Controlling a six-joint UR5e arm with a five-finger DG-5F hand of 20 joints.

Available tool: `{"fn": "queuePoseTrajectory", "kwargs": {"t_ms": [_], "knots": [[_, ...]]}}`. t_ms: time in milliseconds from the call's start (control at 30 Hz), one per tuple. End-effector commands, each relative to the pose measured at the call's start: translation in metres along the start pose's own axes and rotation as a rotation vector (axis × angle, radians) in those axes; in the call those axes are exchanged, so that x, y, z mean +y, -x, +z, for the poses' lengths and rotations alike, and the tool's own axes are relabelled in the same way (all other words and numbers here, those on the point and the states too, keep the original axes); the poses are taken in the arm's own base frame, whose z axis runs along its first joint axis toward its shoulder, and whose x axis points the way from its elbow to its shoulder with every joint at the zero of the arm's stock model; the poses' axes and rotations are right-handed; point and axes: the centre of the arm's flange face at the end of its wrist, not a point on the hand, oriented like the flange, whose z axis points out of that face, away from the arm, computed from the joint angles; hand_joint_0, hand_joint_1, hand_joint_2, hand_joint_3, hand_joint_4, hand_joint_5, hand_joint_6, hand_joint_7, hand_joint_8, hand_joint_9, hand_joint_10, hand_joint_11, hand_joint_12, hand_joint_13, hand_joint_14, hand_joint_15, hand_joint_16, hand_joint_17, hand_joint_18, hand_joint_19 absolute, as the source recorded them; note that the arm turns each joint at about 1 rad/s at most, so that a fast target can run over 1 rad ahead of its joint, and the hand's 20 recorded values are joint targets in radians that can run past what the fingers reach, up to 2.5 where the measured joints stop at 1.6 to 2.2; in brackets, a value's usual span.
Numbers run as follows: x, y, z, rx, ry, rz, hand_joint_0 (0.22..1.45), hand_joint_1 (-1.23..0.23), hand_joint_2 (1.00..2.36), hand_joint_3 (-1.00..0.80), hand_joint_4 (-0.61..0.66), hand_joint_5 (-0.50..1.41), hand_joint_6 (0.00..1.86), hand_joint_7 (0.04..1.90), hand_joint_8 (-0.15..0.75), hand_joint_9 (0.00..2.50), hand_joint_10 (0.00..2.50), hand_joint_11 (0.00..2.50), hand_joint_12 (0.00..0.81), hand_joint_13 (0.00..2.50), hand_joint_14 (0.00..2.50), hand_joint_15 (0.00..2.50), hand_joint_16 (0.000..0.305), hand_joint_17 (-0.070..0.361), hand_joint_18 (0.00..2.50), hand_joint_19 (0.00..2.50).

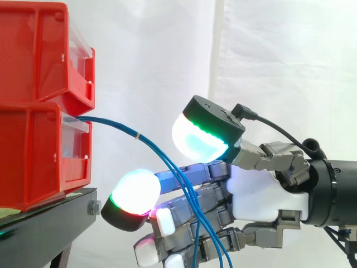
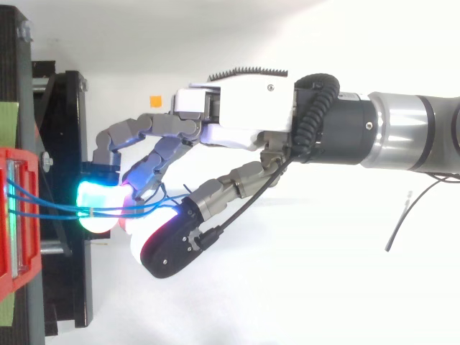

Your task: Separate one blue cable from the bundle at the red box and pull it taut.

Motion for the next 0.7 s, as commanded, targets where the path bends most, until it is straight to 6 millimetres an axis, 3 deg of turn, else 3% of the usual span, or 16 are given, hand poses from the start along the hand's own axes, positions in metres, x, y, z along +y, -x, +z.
{"fn": "queuePoseTrajectory", "kwargs": {"t_ms": [0, 400, 667], "knots": [[0.0001, -0.0007, 0.0008, 0.001, 0.002, 0.000, 0.60, -0.69, 1.01, -0.41, 0.16, -0.14, 0.50, 1.15, 0.293, 0.85, 0.02, 0.83, 0.373, 0.73, 0.02, 0.48, 0.045, 0.101, 0.62, 0.63], [0.0061, -0.0020, 0.0044, 0.002, 0.025, 0.007, 0.59, -0.68, 1.00, -0.44, 0.15, -0.12, 0.50, 1.30, 0.300, 0.87, 0.02, 0.85, 0.376, 0.77, 0.02, 0.49, 0.045, 0.101, 0.65, 0.63], [0.0079, -0.0029, 0.0057, 0.000, 0.031, 0.008, 0.59, -0.65, 1.00, -0.44, 0.14, -0.13, 0.56, 1.24, 0.302, 0.90, 0.02, 0.86, 0.377, 0.79, 0.02, 0.51, 0.046, 0.104, 0.67, 0.64]]}}
